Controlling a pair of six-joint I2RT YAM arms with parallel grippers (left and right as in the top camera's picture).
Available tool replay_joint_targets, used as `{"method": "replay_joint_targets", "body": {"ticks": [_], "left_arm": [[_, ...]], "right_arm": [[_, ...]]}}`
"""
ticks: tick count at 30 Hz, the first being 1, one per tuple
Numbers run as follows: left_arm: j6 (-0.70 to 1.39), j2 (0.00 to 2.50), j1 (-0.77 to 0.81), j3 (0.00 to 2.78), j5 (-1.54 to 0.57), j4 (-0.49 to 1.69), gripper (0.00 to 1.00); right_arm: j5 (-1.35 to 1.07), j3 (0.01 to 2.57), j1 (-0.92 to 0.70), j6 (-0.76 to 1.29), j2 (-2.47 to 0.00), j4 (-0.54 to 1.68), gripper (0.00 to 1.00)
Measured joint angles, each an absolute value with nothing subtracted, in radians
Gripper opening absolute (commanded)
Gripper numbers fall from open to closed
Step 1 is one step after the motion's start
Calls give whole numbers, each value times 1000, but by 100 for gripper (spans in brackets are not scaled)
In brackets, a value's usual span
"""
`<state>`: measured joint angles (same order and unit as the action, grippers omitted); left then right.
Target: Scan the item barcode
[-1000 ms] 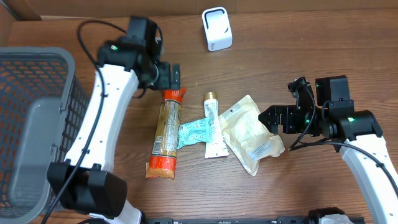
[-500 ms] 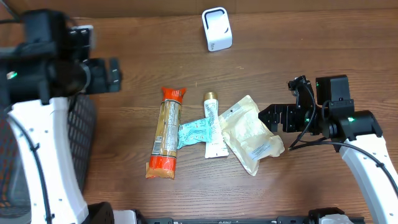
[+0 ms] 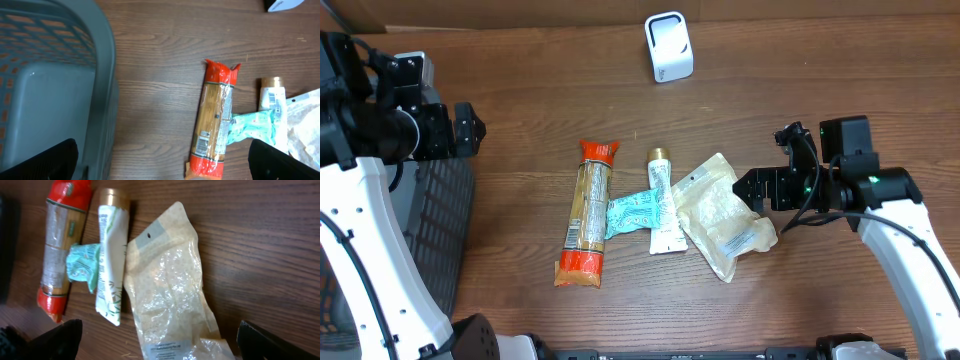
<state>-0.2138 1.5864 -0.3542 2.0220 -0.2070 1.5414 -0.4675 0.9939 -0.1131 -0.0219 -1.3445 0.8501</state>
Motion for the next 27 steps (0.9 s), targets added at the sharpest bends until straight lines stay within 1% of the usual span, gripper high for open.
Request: {"method": "replay_joint_targets", "body": {"ticks": [8, 19, 24, 26, 27], "left_arm": [[-218, 1623, -354, 2020, -210, 1541, 100], [-218, 1642, -354, 2020, -210, 1541, 100], [-218, 1642, -354, 2020, -210, 1541, 100], [-218, 1642, -354, 2020, -210, 1541, 100], [-218, 1642, -354, 2020, -210, 1542, 99]], "right_arm": [[-467, 994, -111, -123, -1544, 831, 99], [-512, 994, -111, -263, -1744, 809, 93], [-547, 997, -111, -305, -1791, 816, 85], [-567, 999, -110, -315, -1800, 820, 79], [-576, 999, -109, -321, -1805, 823, 74]]}}
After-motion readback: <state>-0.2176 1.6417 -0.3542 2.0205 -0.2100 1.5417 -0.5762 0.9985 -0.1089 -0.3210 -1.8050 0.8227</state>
